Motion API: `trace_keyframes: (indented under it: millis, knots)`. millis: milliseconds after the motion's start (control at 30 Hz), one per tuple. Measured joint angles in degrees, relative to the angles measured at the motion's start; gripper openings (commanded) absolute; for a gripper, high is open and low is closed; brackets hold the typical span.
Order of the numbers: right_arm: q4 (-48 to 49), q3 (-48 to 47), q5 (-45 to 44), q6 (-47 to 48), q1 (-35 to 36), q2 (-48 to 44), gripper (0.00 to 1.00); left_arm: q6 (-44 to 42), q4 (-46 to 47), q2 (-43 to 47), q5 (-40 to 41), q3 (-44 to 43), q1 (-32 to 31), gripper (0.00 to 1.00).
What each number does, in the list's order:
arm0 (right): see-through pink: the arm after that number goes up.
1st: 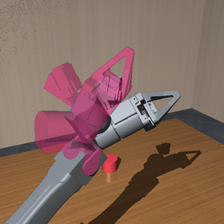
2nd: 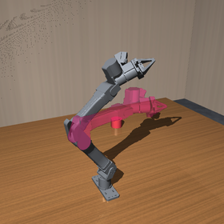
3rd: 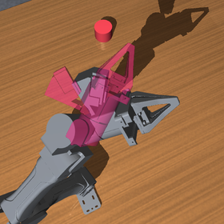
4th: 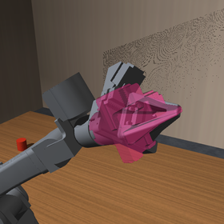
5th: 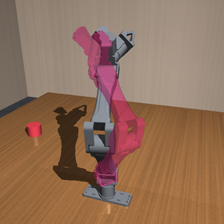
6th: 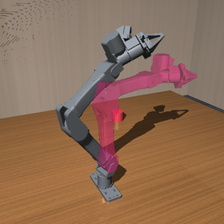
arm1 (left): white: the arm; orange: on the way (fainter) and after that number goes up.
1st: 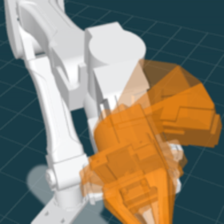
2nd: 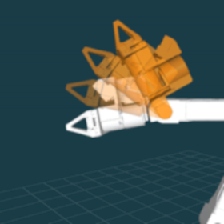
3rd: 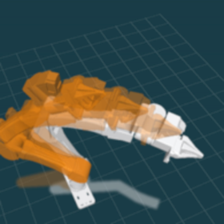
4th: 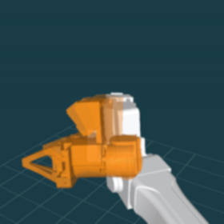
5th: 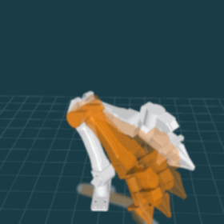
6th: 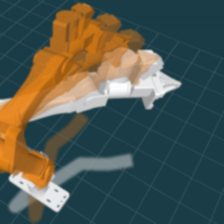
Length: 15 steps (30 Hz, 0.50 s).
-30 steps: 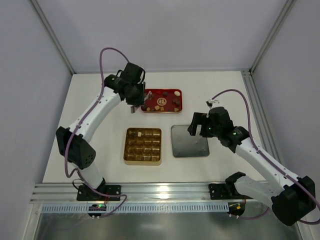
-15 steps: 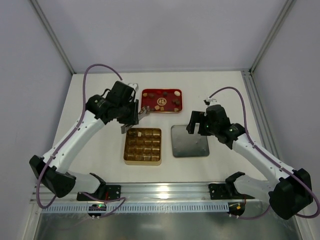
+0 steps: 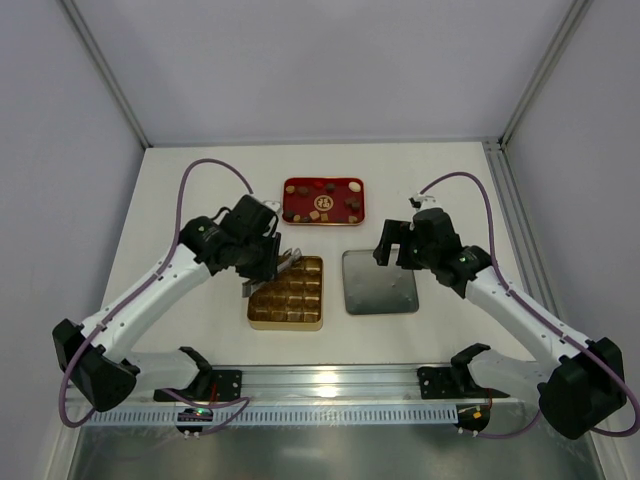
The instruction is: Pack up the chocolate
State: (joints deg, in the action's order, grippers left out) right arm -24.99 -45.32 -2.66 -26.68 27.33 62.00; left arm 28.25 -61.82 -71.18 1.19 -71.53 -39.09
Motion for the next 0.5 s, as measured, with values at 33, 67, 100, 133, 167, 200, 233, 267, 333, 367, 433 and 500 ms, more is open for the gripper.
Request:
trace_keyframes:
  millis: [33, 67, 100, 133, 167, 200, 233, 267, 333, 367, 433, 500]
  knots:
    - [0.0, 0.0, 0.0, 0.0, 0.0, -0.1, 1.0, 0.1, 0.2, 0.0, 0.0, 0.3, -0.2, 0.28]
    - [0.0, 0.0, 0.0, -0.1, 0.0, -0.2, 1.0, 0.2, 0.7, 0.0, 0.0, 0.7, -0.5, 0.28]
    - [-0.1, 0.0, 0.0, -0.2, 0.0, -0.2, 1.0, 0.3, 0.9, 0.0, 0.0, 0.8, -0.7, 0.29]
    - [-0.1, 0.0, 0.0, -0.2, 0.0, -0.3, 1.0, 0.3, 1.3, 0.0, 0.0, 1.0, -0.7, 0.29]
    - [-0.1, 0.0, 0.0, -0.2, 0.0, -0.3, 1.0, 0.4, 1.6, 0.0, 0.0, 1.2, -0.7, 0.3]
    - [-0.1, 0.0, 0.0, -0.3, 0.0, -0.3, 1.0, 0.4, 1.9, 0.0, 0.1, 1.3, -0.8, 0.3]
    - [-0.1, 0.0, 0.0, -0.3, 0.0, -0.3, 1.0, 0.4, 2.1, -0.1, 0.2, 1.4, -0.8, 0.3]
    - [-0.1, 0.0, 0.0, -0.3, 0.0, -0.3, 1.0, 0.5, 2.2, -0.2, 0.3, 1.5, -0.9, 0.31]
    - [-0.1, 0.0, 0.0, -0.3, 0.0, -0.3, 1.0, 0.5, 2.3, -0.3, 0.6, 1.7, -1.0, 0.31]
    - [-0.1, 0.0, 0.0, -0.3, 0.0, -0.3, 1.0, 0.6, 2.3, -0.4, 0.7, 1.8, -1.2, 0.33]
    - [-0.1, 0.0, 0.0, -0.3, 0.0, -0.3, 1.0, 0.9, 2.3, -0.4, 0.8, 1.8, -1.4, 0.34]
    - [-0.1, 0.0, 0.0, -0.3, 0.0, -0.3, 1.0, 1.1, 2.3, -0.5, 0.9, 1.8, -1.5, 0.35]
